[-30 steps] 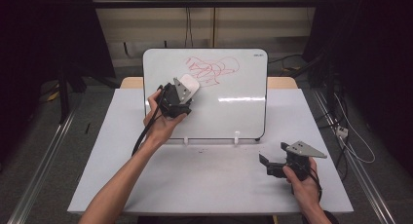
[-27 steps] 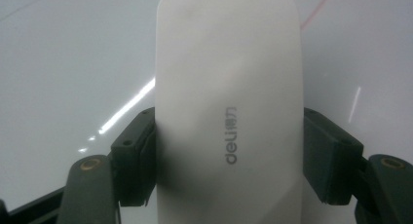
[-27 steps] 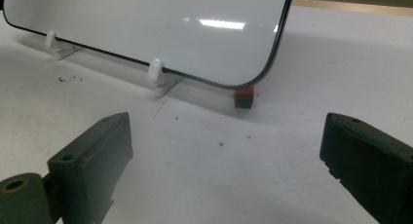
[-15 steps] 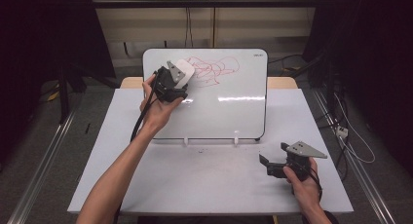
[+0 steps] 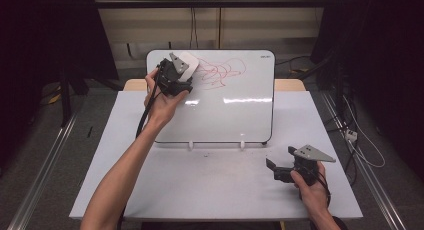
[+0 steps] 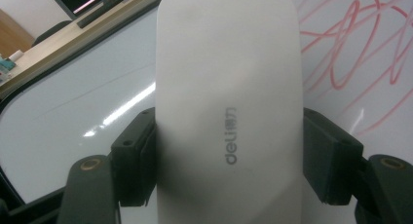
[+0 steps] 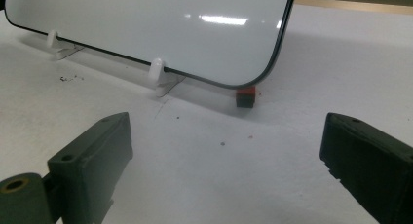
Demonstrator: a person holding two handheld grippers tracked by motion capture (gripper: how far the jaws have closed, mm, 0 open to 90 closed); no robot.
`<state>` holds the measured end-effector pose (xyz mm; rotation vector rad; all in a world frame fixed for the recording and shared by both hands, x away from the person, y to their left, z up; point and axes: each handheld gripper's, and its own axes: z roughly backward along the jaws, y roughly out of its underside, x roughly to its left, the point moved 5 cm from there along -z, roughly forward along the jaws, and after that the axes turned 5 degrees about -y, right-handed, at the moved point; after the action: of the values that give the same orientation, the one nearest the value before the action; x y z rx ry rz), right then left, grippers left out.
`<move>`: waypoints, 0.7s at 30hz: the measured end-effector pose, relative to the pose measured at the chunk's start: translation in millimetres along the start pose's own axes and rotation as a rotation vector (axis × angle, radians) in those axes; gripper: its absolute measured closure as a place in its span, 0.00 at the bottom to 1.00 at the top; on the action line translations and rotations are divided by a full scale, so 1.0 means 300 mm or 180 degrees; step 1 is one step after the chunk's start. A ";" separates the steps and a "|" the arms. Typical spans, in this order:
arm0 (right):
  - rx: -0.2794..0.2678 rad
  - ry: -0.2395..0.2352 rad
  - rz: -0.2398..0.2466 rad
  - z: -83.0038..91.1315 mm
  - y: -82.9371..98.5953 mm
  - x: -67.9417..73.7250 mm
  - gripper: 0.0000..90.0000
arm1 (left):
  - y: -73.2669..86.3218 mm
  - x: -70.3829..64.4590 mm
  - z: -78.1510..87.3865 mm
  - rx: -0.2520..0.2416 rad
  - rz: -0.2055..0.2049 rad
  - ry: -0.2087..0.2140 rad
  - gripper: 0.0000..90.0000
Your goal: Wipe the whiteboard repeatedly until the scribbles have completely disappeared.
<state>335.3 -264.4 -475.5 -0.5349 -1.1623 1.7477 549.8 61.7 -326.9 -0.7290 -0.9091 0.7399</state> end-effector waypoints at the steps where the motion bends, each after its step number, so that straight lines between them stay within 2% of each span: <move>1: -0.0003 0.0002 -0.0001 0.000 0.000 0.000 0.06 | -0.001 0.000 0.000 0.0003 0.0000 -0.0004 0.35; 14: -0.0003 -0.0002 -0.0004 0.000 0.000 -0.001 0.06 | -0.023 0.007 -0.005 -0.0031 0.0050 -0.0065 0.35; 16: -0.0009 0.0001 -0.0012 0.000 -0.001 0.000 0.06 | -0.024 0.000 -0.005 -0.0035 0.0050 -0.0116 0.35; 21: -0.0005 0.0005 -0.0002 -0.001 -0.001 0.001 0.06 | -0.031 -0.039 -0.013 -0.0055 -0.0022 -0.0068 0.35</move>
<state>335.5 -264.0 -475.4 -0.5370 -1.1628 1.7456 550.6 46.3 -326.1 -0.7340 -0.9379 0.7358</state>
